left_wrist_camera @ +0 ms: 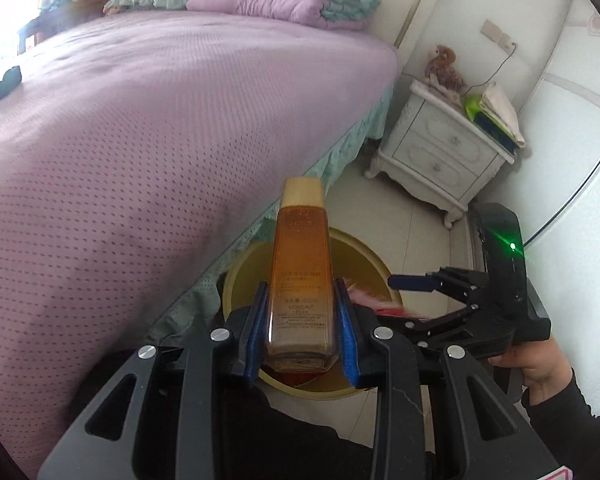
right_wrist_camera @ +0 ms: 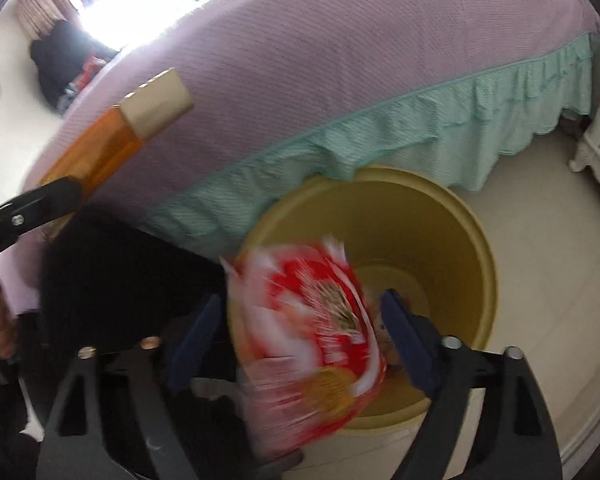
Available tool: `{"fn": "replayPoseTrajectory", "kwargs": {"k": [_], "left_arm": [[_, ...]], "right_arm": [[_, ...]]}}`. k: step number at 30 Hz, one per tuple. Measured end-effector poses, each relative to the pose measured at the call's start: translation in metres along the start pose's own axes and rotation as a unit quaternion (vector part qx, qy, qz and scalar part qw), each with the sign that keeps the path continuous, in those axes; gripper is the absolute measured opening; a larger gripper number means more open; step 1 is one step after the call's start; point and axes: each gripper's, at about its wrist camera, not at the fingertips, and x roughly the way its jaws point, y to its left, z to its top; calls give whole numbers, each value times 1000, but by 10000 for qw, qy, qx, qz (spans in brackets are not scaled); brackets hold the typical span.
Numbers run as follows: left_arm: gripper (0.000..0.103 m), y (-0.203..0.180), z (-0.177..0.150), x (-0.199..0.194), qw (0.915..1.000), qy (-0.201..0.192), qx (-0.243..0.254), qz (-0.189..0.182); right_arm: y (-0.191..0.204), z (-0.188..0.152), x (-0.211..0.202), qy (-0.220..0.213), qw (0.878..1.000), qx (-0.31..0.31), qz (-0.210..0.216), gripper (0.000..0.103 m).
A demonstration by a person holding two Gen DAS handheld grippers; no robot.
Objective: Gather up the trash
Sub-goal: 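Carry the bottle and snack bag over the yellow bucket, then open the right gripper to drop the snack bag while the left gripper releases the bottle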
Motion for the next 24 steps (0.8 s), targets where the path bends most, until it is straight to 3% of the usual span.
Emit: {"fn": "replayPoseTrajectory", "kwargs": {"k": [4,12,24], "left_arm": [[32,-4,-1,12,9998,178,40,2],[32,-16,-6,36,9989,430,166,-110],[32,-38,-12,74,9933,993,570,-180]], "right_arm": [[-10,-1,-9,-146,9996,167,181,81],[-25,-8,-37,-375,9984,409,89,84],[-41,-16,-34,-274,9964,768,235,84]]}}
